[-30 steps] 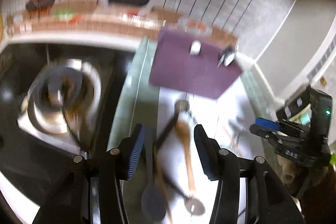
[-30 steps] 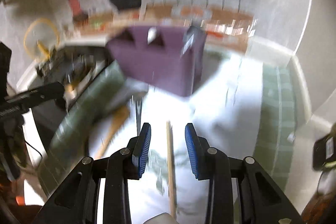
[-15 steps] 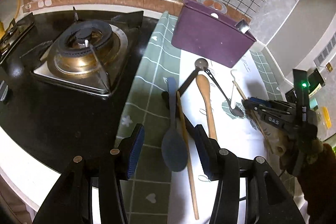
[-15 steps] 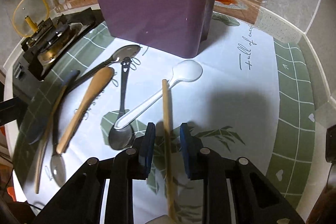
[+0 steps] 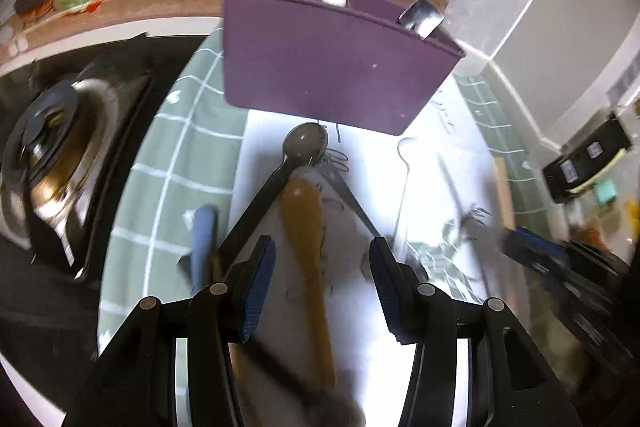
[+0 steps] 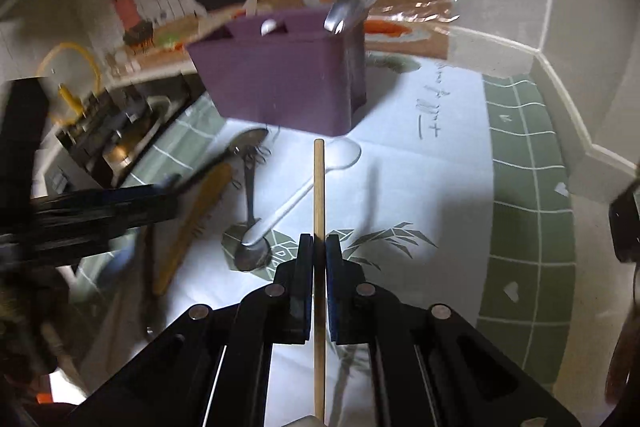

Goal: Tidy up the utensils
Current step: 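Grasp a wooden chopstick with the right tool while the left tool grasps the wooden spoon, then carry chopstick and wooden spoon into the purple holder and release both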

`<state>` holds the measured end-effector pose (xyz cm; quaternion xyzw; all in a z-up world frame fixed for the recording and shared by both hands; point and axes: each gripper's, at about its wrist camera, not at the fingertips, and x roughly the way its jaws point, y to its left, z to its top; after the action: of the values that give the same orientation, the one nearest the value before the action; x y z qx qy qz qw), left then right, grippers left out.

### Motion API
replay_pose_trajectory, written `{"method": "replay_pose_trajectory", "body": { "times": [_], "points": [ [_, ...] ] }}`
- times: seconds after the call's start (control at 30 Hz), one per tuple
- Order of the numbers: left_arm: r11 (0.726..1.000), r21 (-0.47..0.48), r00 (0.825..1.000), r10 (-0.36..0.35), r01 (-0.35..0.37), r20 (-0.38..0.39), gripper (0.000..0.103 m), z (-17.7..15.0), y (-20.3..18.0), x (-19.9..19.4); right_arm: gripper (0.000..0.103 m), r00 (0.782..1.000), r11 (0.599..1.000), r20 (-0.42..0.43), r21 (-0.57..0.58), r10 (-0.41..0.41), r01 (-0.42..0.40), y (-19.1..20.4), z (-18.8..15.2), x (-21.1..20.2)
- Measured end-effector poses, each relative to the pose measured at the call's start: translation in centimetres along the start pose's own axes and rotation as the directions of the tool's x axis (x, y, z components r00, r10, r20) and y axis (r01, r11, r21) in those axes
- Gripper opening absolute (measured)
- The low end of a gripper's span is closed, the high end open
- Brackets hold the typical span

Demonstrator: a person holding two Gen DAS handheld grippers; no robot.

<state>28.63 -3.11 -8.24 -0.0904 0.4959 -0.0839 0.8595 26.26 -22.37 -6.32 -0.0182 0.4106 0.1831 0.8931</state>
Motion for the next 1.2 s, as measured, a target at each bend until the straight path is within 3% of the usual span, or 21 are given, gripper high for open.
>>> {"method": "replay_pose_trajectory", "body": {
  "times": [0.2,0.37,0.83,0.9,1.03,1.2],
  "points": [
    [0.999,0.014,0.996,0.037,-0.036,-0.076,0.048,1.2,-0.7,3.2,0.006,0.998,0.999,0.054,0.029,0.024,-0.026,-0.1,-0.9,-2.1],
    [0.994,0.047,0.992,0.107,-0.104,-0.066,0.036,1.5,-1.5,3.9,0.006,0.998,0.999,0.06,0.034,0.013,-0.015,-0.6,-1.9,-2.6],
    [0.983,0.088,0.985,0.165,-0.16,-0.056,0.035,2.1,-2.1,4.6,0.006,0.997,0.999,0.083,0.047,0.011,-0.014,-0.8,-2.4,-2.9],
    [0.982,0.091,0.984,0.172,-0.167,-0.041,0.029,1.9,-2.4,4.7,0.006,0.996,0.999,0.091,0.047,0.01,-0.014,-0.6,-2.4,-2.9],
    [0.996,0.051,0.997,0.072,-0.072,-0.012,0.029,0.5,-1.5,3.1,0.006,0.995,0.999,0.098,0.047,0.01,-0.015,-0.4,-2.4,-2.9],
    [0.999,0.043,0.996,0.006,-0.01,0.092,0.029,-1.6,-1.2,-2.1,0.006,0.994,0.998,0.111,0.058,0.022,-0.029,-0.3,-2.0,-3.3]
  ]
}}
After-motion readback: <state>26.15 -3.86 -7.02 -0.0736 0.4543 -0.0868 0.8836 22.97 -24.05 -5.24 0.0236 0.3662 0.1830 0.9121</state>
